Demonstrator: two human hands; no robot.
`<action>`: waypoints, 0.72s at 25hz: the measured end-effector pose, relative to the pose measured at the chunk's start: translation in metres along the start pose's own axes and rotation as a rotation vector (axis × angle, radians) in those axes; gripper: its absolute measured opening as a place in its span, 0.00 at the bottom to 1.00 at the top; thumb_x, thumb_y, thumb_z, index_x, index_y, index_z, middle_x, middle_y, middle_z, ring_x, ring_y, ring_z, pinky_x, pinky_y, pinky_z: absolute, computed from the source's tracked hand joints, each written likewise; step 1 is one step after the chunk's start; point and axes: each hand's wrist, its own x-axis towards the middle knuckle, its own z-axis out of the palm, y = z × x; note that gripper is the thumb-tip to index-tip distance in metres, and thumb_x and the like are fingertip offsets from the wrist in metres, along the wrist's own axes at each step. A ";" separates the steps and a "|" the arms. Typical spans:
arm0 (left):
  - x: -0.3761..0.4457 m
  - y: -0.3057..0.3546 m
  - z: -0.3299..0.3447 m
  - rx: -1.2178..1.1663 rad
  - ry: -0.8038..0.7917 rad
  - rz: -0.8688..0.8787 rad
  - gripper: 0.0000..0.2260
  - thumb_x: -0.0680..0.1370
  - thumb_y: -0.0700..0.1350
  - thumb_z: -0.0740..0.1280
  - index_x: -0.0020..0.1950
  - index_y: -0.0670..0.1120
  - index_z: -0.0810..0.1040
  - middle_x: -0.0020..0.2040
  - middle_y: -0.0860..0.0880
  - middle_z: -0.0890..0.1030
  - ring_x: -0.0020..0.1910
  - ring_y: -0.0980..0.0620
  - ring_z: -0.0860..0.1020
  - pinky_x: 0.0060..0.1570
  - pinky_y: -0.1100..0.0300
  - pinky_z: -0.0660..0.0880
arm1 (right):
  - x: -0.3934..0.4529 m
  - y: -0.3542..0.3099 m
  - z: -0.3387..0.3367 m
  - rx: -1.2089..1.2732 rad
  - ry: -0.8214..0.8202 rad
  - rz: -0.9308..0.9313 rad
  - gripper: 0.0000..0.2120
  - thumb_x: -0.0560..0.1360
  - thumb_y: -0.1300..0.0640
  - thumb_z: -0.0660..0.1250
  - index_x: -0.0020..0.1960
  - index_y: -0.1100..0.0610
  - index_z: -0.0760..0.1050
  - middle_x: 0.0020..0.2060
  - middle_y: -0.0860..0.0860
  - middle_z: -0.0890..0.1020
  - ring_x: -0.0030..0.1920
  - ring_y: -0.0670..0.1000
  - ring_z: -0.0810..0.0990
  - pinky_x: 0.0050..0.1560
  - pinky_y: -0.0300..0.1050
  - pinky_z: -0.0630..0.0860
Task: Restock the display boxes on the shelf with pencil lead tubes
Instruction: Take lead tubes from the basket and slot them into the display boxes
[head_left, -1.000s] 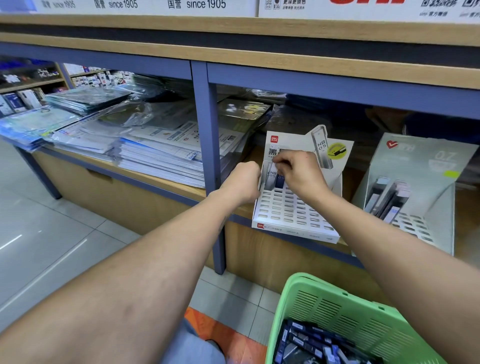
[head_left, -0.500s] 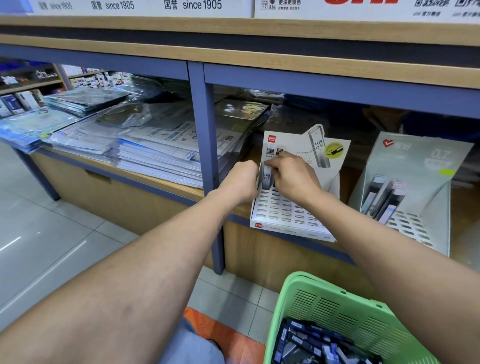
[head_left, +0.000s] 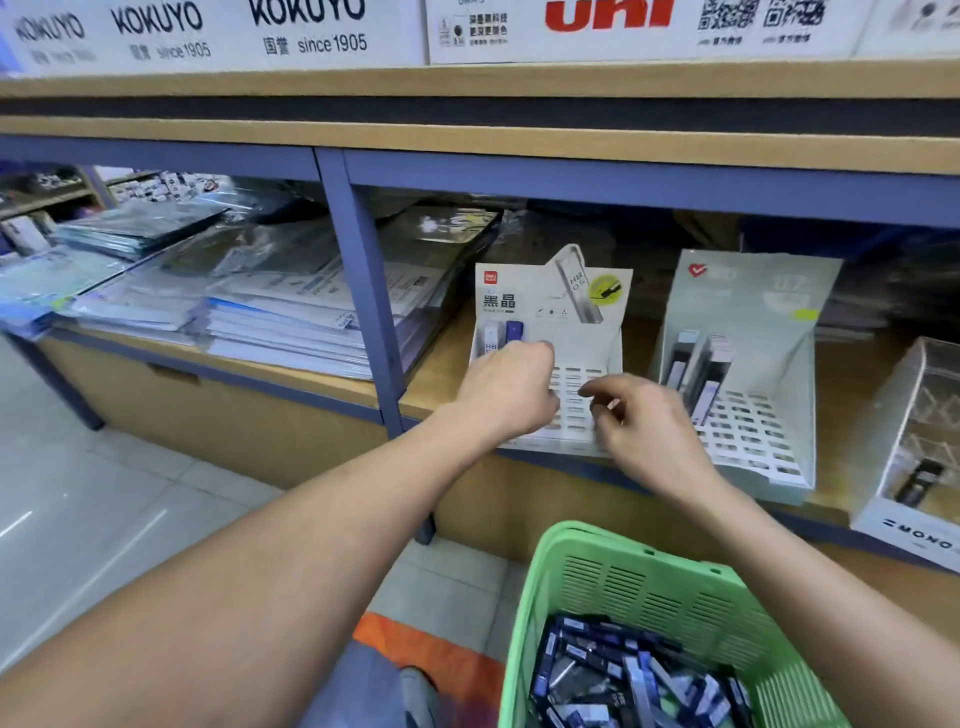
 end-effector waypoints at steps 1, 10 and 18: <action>-0.006 0.017 0.008 0.028 -0.036 0.044 0.11 0.77 0.47 0.66 0.58 0.45 0.75 0.57 0.42 0.80 0.55 0.38 0.79 0.43 0.54 0.69 | -0.019 0.008 -0.006 0.000 -0.004 0.048 0.13 0.76 0.63 0.66 0.56 0.53 0.83 0.53 0.50 0.86 0.53 0.55 0.83 0.53 0.49 0.77; -0.062 0.113 0.143 0.266 -0.566 0.356 0.10 0.76 0.38 0.64 0.56 0.43 0.79 0.53 0.41 0.82 0.51 0.39 0.82 0.42 0.53 0.73 | -0.154 0.113 0.034 -0.170 -0.450 0.417 0.13 0.73 0.60 0.61 0.53 0.54 0.81 0.50 0.57 0.85 0.51 0.62 0.83 0.47 0.53 0.80; -0.080 0.105 0.288 0.094 -0.861 0.077 0.13 0.76 0.33 0.67 0.60 0.41 0.75 0.56 0.43 0.79 0.52 0.46 0.81 0.52 0.54 0.80 | -0.214 0.206 0.089 -0.180 -0.766 0.634 0.18 0.76 0.64 0.67 0.66 0.60 0.74 0.58 0.59 0.80 0.58 0.60 0.80 0.58 0.52 0.79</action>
